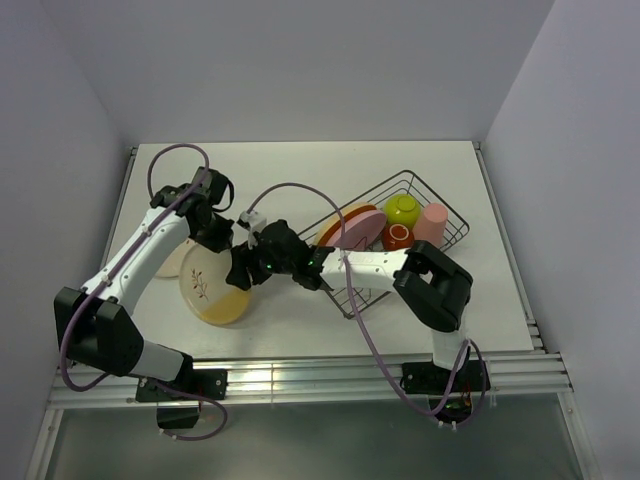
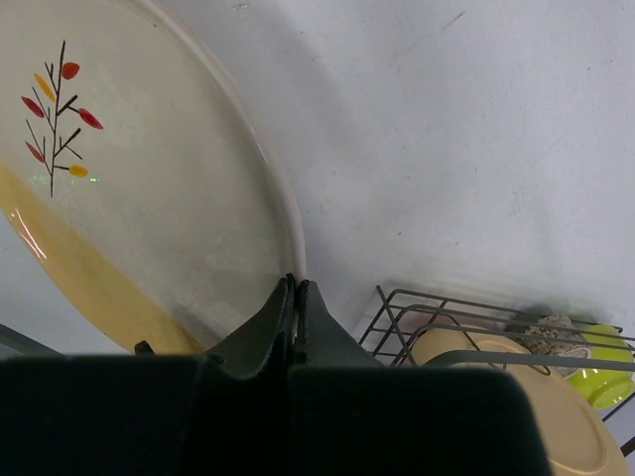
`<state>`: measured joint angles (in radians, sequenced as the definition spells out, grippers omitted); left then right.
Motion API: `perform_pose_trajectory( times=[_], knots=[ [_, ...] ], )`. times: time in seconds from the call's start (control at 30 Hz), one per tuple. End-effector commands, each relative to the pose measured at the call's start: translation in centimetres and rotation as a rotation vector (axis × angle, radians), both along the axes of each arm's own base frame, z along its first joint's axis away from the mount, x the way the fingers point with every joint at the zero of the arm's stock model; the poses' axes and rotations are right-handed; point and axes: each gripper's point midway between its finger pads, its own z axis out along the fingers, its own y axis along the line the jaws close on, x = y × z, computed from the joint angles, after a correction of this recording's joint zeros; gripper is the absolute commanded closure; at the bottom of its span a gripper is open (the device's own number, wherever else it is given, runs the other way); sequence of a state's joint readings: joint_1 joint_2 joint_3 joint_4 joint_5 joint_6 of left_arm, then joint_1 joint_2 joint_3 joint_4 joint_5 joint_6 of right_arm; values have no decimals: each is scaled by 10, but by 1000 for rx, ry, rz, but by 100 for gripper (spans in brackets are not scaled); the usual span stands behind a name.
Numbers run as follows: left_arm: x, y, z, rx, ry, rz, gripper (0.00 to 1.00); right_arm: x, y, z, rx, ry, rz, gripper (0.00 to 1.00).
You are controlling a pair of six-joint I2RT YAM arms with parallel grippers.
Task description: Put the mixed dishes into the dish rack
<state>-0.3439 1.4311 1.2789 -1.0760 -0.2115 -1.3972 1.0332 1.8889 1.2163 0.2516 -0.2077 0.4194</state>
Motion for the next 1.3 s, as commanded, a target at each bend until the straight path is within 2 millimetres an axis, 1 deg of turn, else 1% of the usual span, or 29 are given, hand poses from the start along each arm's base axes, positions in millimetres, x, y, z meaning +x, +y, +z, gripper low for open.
perform_pose_trajectory(
  times=[0.0,0.03,0.07,0.1,0.13,0.17,0.23,0.27,0.3,0.43,0.47,0.53,0.6,0.63,0.67,0.7,0.73,0.8,0.83,0.87,0.9,0.93,0.97,1.0,1.03,1.07,1.1,1.23,1.27],
  knots=[
    [1,-6,19,-41,-71,-20,100,2,11,3,75,16,3,38],
    [1,-6,20,-44,-76,-23,100,3,11,1,73,20,0,42],
    [0,-6,21,-43,-77,-25,100,3,12,-1,71,27,-4,53],
    [1,-6,21,-45,-78,-25,100,4,12,-3,69,29,-9,58],
    [0,-6,22,-49,-80,-26,100,4,11,-3,71,30,-12,69],
    [-1,-6,22,-49,-80,-26,100,3,11,-4,72,31,-14,76],
    [-1,-7,23,-54,-88,-29,100,6,9,-5,65,29,-32,85],
    [-1,-6,24,-54,-92,-29,100,6,8,-8,50,32,-33,97],
    [-1,-6,25,-54,-91,-29,100,7,9,-8,45,30,-34,100],
    [-3,-6,28,-59,-98,-32,100,7,5,-7,35,16,-41,100],
    [-3,-6,29,-61,-105,-38,100,7,3,-2,42,9,-43,100],
    [-2,-7,38,-69,-138,-65,100,7,-2,-1,30,-5,-47,100],
    [0,-9,45,-67,-184,-115,90,6,-6,2,12,-11,-56,100],
    [-2,-8,58,-78,-236,-125,83,5,-8,3,3,-16,-59,100],
    [2,-11,65,-91,-290,-147,76,6,-12,5,-14,-20,-68,100],
    [1,-10,71,-87,-325,-172,62,4,-12,9,-23,-28,-67,100],
    [-3,-8,87,-97,-390,-180,54,3,-13,10,-35,-41,-66,100],
    [-4,-6,103,-78,-471,-219,40,1,-17,15,-51,-53,-68,100],
    [-7,-3,120,-75,-531,-232,39,-2,-18,20,-51,-63,-65,100],
    [-9,0,127,-58,-555,-237,38,-2,-19,21,-53,-67,-66,100],
    [-11,2,135,-32,-586,-274,35,-2,-21,21,-55,-68,-65,100],
    [-15,4,149,-24,-635,-298,32,-3,-21,22,-55,-71,-57,100],
    [-18,5,158,14,-675,-359,31,-5,-23,25,-46,-78,-50,100],
    [-17,0,174,9,-748,-394,30,-9,-22,26,-37,-77,-31,100],
    [-25,3,192,12,-821,-402,29,-10,-22,28,-25,-80,-27,100],
    [-28,6,197,41,-862,-426,26,-13,-23,29,-18,-77,-17,100],
    [-35,7,217,42,-951,-439,22,-18,-22,32,-4,-69,9,100],
    [-43,6,229,89,-1022,-514,21,-28,-22,45,32,-74,52,100],
    [-44,6,226,109,-1018,-539,21,-30,-25,55,50,-83,53,100]
  ],
)
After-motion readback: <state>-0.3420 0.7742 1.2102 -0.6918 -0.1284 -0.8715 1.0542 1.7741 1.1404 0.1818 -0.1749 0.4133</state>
